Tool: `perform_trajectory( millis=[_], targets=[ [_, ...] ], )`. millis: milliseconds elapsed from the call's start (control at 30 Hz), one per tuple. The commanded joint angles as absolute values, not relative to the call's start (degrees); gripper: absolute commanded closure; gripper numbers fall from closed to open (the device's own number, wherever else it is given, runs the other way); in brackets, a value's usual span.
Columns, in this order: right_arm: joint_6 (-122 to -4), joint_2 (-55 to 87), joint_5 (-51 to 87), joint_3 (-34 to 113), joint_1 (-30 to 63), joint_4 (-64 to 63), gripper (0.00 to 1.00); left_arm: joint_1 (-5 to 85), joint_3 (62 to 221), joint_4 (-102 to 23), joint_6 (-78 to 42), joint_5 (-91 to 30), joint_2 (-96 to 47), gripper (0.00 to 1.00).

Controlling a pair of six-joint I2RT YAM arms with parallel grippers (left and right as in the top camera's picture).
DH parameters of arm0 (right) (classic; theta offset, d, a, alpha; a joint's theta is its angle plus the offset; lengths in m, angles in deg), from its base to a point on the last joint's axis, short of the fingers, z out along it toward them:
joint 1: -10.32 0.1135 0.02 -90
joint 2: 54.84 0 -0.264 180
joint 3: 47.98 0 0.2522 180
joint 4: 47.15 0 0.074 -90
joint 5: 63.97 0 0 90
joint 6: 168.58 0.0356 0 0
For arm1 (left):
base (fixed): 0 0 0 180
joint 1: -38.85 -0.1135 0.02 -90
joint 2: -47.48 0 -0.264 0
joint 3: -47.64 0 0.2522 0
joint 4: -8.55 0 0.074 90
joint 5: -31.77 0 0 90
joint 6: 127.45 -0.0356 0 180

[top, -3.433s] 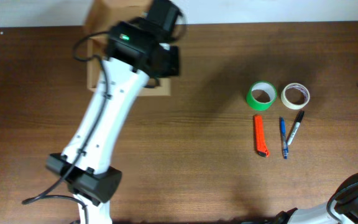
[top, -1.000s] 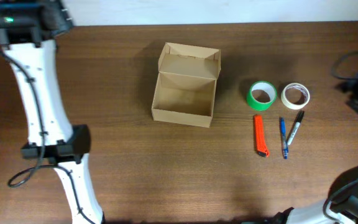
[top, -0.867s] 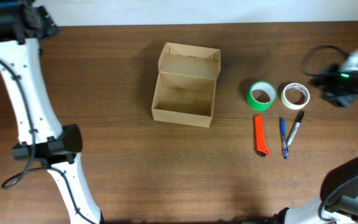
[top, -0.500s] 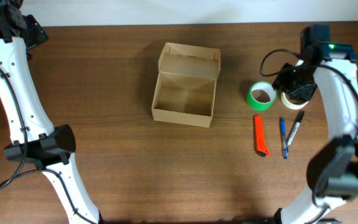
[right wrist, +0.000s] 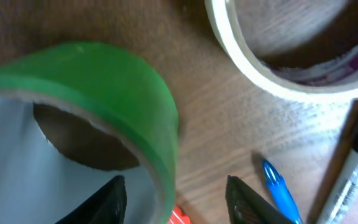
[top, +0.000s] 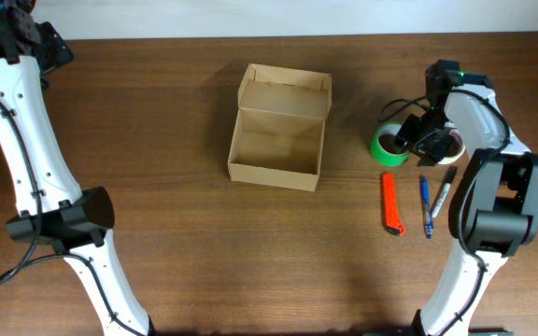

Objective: Pack container
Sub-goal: 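Grasp the green tape roll with the right gripper, then carry the green tape into the box and release it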

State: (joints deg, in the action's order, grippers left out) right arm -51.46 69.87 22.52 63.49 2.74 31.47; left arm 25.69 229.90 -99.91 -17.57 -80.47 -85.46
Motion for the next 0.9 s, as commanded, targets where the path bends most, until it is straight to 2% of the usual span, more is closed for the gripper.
perform_trajectory(
  millis=[0, 67, 100, 267, 400, 600, 867],
  targets=[
    [-51.25, 71.33, 22.15, 64.21, 2.70, 30.61, 0.69, 25.40, 229.64, -100.02, -18.24, -79.86, -83.80, 0.00],
    [-51.03, 71.95, 22.04, 64.21, 2.72, 30.24, 0.92, 25.40, 229.64, -100.02, -18.24, -79.86, -83.80, 0.00],
    [-51.03, 72.10, 21.95, 64.21, 2.72, 30.18, 0.96, 25.40, 229.64, -100.02, -18.24, -79.86, -83.80, 0.00],
    [-51.09, 72.01, 22.15, 64.93, 2.77, 29.96, 0.96, 25.40, 229.64, -99.99, -18.22, -79.86, -83.80, 0.00],
    [-51.53, 71.40, 21.88, 69.39, 3.18, 34.57, 0.96, 25.40, 229.64, -99.99, -18.24, -79.86, -83.80, 0.00],
    [-60.56, 68.49, 21.53, 84.36, 7.03, 45.30, 0.96, 25.40, 229.64, -99.99, -18.24, -79.86, -83.80, 0.00],
    [-67.90, 67.66, 26.76, 108.58, 20.40, 55.18, 0.96, 25.40, 229.64, -99.99, -18.24, -79.86, -83.80, 0.00]
  ],
)
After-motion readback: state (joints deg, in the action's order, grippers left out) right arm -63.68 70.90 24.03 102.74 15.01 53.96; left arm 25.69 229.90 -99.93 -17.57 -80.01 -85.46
